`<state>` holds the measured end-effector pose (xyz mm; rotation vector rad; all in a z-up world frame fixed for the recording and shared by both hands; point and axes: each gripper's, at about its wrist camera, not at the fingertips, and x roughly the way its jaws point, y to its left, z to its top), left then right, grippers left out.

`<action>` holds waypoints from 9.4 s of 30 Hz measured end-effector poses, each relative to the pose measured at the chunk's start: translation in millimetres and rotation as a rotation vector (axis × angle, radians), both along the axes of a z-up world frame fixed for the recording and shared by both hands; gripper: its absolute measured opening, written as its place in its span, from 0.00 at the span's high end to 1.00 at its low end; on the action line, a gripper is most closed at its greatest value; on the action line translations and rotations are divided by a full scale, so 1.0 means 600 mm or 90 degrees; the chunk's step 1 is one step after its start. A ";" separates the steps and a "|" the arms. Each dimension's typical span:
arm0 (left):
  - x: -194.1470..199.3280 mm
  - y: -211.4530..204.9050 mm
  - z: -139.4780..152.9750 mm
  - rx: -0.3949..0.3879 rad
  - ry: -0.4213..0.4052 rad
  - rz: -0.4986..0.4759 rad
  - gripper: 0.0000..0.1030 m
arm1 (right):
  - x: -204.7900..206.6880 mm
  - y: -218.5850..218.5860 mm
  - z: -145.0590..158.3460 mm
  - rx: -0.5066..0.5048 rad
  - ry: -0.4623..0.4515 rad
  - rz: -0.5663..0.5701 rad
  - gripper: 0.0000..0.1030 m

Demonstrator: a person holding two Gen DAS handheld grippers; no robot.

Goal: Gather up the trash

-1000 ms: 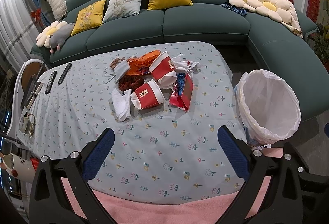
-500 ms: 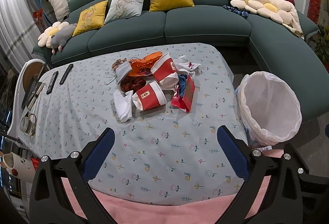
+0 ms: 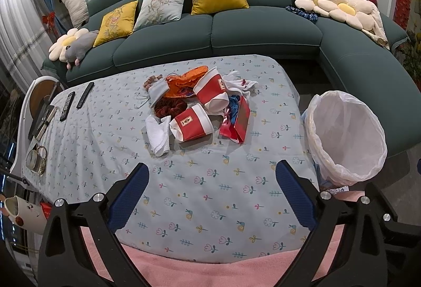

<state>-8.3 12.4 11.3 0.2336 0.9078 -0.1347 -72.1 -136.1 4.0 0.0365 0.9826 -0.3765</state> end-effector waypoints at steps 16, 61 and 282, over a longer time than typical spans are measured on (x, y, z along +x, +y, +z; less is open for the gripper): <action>0.001 0.000 -0.004 -0.002 0.001 -0.016 0.11 | 0.002 -0.002 0.006 -0.007 -0.006 -0.012 0.07; 0.307 0.297 -0.219 -0.181 0.174 0.174 0.10 | 0.342 0.178 -0.134 0.034 0.057 0.052 0.08; 0.168 -0.117 -0.006 -0.247 0.093 -0.054 0.18 | 0.136 -0.102 0.053 0.217 -0.185 -0.061 0.83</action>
